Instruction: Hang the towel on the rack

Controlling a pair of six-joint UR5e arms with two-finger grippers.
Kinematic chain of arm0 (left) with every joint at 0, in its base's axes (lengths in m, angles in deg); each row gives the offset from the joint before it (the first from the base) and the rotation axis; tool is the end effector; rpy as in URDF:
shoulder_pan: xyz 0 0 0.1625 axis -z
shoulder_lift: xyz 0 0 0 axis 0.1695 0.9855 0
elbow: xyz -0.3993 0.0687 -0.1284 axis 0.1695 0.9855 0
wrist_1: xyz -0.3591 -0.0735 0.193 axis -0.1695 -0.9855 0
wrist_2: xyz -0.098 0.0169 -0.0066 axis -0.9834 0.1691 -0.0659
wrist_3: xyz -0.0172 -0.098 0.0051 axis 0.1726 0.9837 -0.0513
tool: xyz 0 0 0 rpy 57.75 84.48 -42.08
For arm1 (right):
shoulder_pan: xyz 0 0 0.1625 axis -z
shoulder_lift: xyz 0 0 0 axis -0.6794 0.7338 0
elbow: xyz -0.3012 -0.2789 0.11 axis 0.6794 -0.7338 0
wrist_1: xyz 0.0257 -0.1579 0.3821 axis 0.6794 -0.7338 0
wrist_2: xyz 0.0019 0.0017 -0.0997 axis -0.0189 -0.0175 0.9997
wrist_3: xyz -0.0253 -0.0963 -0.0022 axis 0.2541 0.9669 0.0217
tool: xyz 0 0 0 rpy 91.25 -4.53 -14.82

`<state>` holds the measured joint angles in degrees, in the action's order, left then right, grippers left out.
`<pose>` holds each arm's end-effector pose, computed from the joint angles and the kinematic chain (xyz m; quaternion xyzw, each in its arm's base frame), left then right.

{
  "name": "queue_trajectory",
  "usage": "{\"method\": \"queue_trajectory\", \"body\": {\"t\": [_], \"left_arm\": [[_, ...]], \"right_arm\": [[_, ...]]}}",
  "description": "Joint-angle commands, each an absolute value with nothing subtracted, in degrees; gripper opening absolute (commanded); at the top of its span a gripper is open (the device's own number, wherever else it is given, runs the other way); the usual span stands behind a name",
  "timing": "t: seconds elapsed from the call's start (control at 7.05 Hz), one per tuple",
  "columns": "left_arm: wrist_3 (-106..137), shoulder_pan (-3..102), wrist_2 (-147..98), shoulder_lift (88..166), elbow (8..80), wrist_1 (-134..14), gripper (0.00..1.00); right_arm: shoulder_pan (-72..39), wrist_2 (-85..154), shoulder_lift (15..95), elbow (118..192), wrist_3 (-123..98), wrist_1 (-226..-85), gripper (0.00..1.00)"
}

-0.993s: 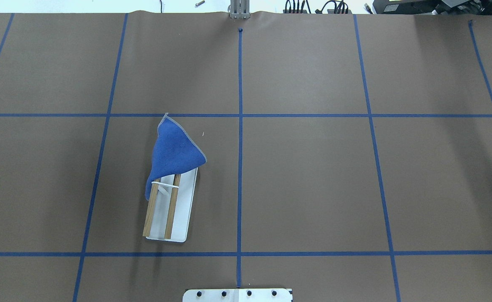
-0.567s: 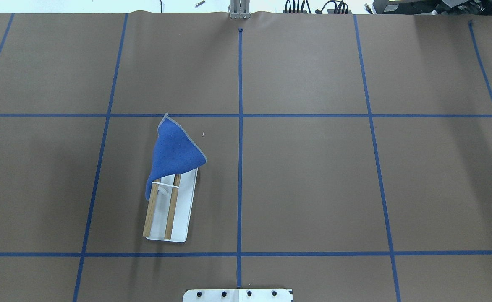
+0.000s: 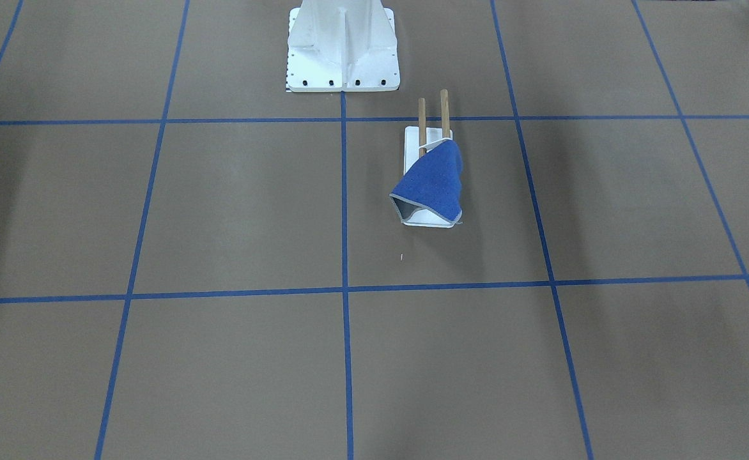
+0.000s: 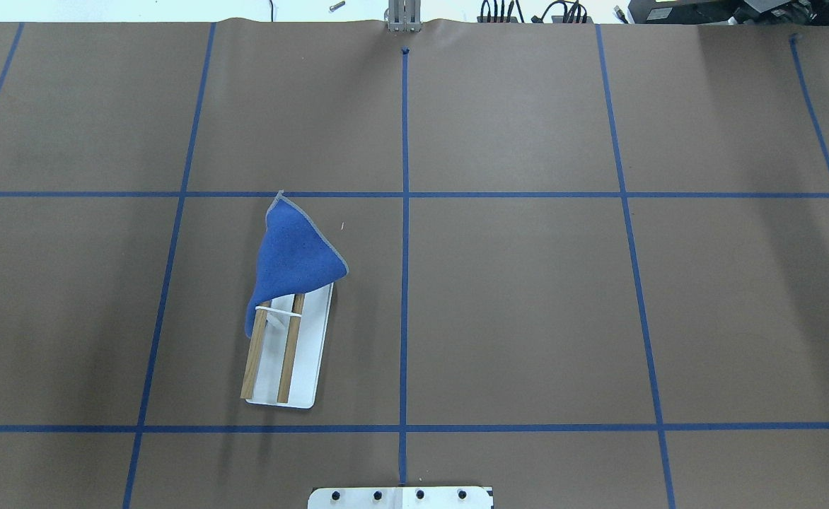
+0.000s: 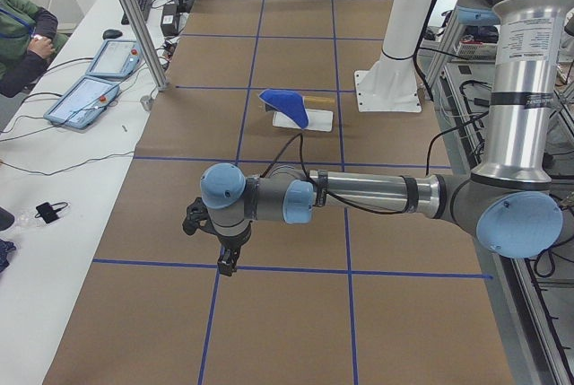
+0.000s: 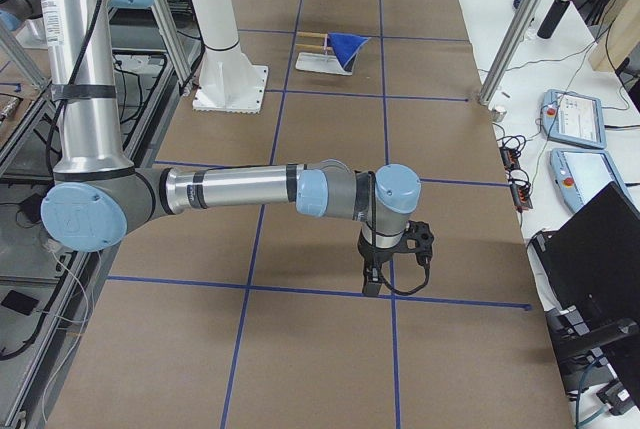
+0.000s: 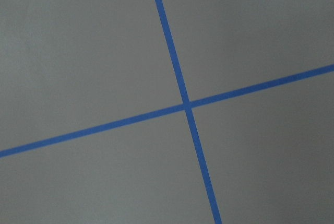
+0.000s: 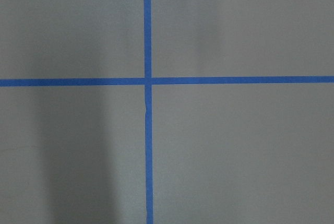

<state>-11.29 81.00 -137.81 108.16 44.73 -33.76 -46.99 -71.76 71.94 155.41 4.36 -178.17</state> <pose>-0.0696 -0.4984 0.6369 0.0660 0.3764 0.1014 0.9185 0.0684 -0.5079 0.6251 -0.0253 -0.3361 0.0026 0.9415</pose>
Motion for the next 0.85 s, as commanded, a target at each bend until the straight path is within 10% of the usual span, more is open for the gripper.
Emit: {"method": "queue_trajectory", "body": {"t": [0.0,0.71], "left_arm": [[-11.33,81.12,-137.95,107.23,45.84,-33.78,0.98],[-11.51,81.03,-137.95,106.09,45.85,-34.04,0.98]], "right_arm": [[-47.03,-71.67,72.00,155.39,4.35,-178.29,1.00],[-47.03,-71.67,72.18,155.74,4.35,-178.20,1.00]]}}
